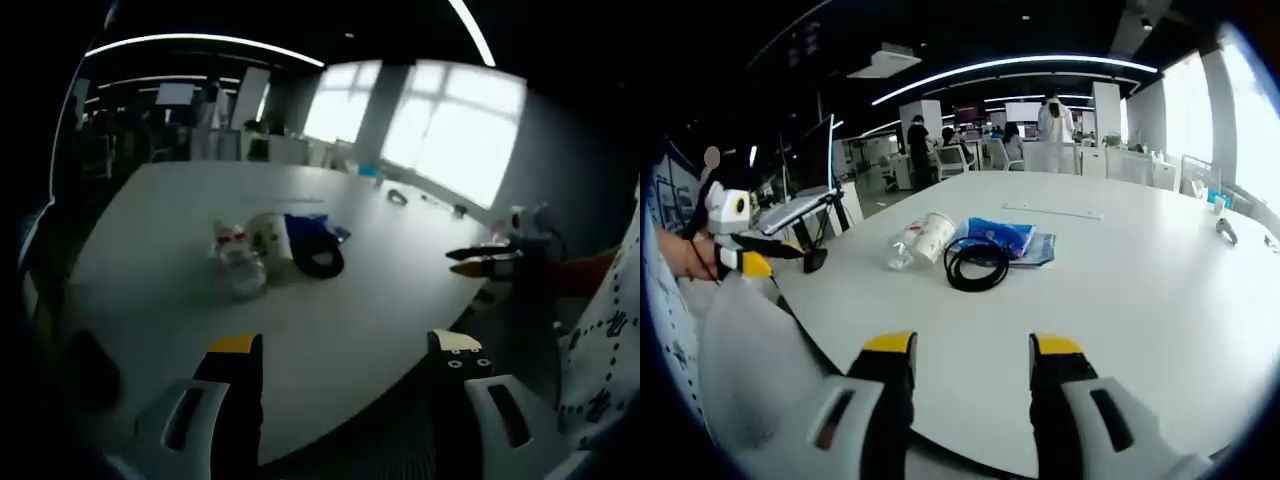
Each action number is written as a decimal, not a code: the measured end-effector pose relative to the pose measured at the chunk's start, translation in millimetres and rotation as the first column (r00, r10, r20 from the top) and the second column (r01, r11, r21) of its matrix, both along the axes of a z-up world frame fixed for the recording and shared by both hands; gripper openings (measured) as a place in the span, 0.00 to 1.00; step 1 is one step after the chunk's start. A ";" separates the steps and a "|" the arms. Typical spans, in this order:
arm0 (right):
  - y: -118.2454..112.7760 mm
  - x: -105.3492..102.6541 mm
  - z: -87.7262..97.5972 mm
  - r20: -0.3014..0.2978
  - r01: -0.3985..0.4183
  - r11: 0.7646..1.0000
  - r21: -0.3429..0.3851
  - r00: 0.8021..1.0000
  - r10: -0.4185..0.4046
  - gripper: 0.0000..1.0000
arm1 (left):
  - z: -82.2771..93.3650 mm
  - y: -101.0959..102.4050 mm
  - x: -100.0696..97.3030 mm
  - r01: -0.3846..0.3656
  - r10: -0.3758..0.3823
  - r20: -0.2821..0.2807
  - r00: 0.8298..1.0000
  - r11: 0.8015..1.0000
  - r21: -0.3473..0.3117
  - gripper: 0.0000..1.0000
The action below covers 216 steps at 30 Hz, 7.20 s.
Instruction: Arrange the tabletop items into an orderly group along one side of the table until the central work area is clear of visible clutter.
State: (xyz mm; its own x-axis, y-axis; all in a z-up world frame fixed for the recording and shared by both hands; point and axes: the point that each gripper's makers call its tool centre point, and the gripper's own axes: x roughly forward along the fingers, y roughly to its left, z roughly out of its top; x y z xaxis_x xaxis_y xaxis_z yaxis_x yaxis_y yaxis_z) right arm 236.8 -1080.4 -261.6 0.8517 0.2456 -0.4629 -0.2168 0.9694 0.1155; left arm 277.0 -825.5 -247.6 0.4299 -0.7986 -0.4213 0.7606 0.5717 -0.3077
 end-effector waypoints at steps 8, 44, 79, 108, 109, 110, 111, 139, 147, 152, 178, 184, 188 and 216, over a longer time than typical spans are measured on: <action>-2.9 5.4 5.7 0.008 -0.006 1.000 -0.009 1.000 0.006 0.43 | 3.5 -2.6 4.8 0.007 -0.008 0.011 1.000 1.000 0.006 0.63; -5.2 51.2 31.0 0.058 -0.048 0.997 -0.053 0.997 0.051 0.39 | 27.5 -58.3 47.6 0.075 -0.075 0.090 0.993 0.997 0.002 0.59; 3.1 110.1 24.3 0.045 -0.070 0.996 -0.061 0.996 0.073 0.35 | 18.1 -130.1 83.4 0.099 -0.098 0.054 0.994 0.995 -0.007 0.53; -5.7 148.1 -11.6 -0.032 -0.041 0.998 -0.048 0.999 0.040 0.31 | -35.7 -159.8 102.8 0.010 -0.007 -0.100 0.995 1.000 0.025 0.48; -5.8 149.6 -12.9 -0.034 -0.039 0.998 -0.044 0.999 0.038 0.31 | -37.4 -160.8 104.4 0.002 0.001 -0.104 0.995 1.000 0.026 0.47; -5.8 150.6 -13.9 -0.036 -0.039 0.998 -0.044 0.999 0.037 0.31 | -38.5 -161.9 104.8 -0.002 0.005 -0.111 0.994 1.000 0.025 0.47; -5.8 152.3 -15.9 -0.039 -0.038 0.998 -0.046 0.999 0.036 0.31 | -40.0 -163.1 105.0 -0.003 0.006 -0.115 0.993 1.000 0.027 0.47; -7.6 178.3 -57.9 -0.144 0.020 0.999 -0.031 0.989 -0.024 0.25 | -73.4 -166.2 130.5 -0.249 0.248 -0.278 0.928 0.968 0.035 0.43; -8.0 184.6 -70.6 -0.184 0.048 0.999 -0.012 0.982 -0.049 0.25 | -80.1 -166.5 137.5 -0.324 0.315 -0.327 0.891 0.946 0.030 0.41; -6.4 189.1 -77.5 -0.209 0.049 0.999 -0.001 0.977 -0.048 0.26 | -85.3 -167.8 141.2 -0.353 0.344 -0.345 0.874 0.935 0.037 0.38; -3.4 208.8 -98.9 -0.260 0.078 0.995 0.054 0.964 -0.062 0.24 | -106.6 -171.2 157.1 -0.496 0.464 -0.435 0.772 0.867 0.045 0.30; -2.3 210.3 -102.9 -0.260 0.075 0.995 0.065 0.964 -0.056 0.21 | -108.9 -172.4 160.0 -0.512 0.476 -0.445 0.758 0.858 0.046 0.28; 0.8 212.1 -103.1 -0.256 0.053 0.997 0.056 0.966 -0.037 0.16 | -111.9 -170.6 160.0 -0.515 0.486 -0.444 0.753 0.855 0.062 0.22; -4.8 197.9 -98.7 -0.255 0.097 0.992 0.079 0.964 -0.074 0.07 | -112.2 -171.6 152.4 -0.485 0.471 -0.425 0.773 0.871 0.084 0.00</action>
State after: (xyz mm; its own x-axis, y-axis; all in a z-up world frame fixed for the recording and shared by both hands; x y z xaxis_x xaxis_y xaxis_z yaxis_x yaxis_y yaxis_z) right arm 434.7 -1085.3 -360.2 0.7305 0.2270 -0.6441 -0.0860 0.9662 0.2430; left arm 429.4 -997.1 -359.8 0.5466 -0.5521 -0.6296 0.1844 0.8127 -0.5527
